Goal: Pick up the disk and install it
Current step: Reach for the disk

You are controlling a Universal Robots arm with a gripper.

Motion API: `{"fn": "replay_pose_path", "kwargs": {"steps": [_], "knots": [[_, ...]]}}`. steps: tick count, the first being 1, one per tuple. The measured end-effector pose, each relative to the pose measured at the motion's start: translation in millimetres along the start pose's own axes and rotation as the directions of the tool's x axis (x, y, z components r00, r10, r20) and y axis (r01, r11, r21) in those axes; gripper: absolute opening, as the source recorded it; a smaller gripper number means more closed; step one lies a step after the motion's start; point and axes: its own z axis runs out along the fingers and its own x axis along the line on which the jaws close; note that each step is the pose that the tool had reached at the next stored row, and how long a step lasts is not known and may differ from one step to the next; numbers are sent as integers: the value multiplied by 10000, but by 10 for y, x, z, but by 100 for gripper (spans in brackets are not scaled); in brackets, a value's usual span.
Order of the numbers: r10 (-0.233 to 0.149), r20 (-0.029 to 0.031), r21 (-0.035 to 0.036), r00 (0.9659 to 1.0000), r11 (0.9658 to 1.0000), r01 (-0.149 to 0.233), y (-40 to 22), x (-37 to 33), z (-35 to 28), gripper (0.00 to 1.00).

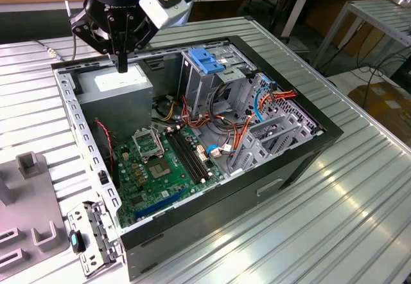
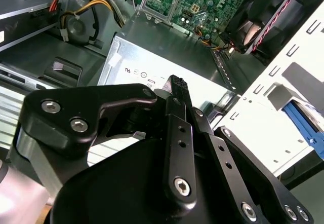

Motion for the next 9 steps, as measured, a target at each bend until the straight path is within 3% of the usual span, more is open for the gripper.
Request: {"fn": "replay_pose_path", "kwargs": {"steps": [9], "knots": [[2, -18, 1, 10000, 10000, -2, -3, 33, 4, 11]]}}
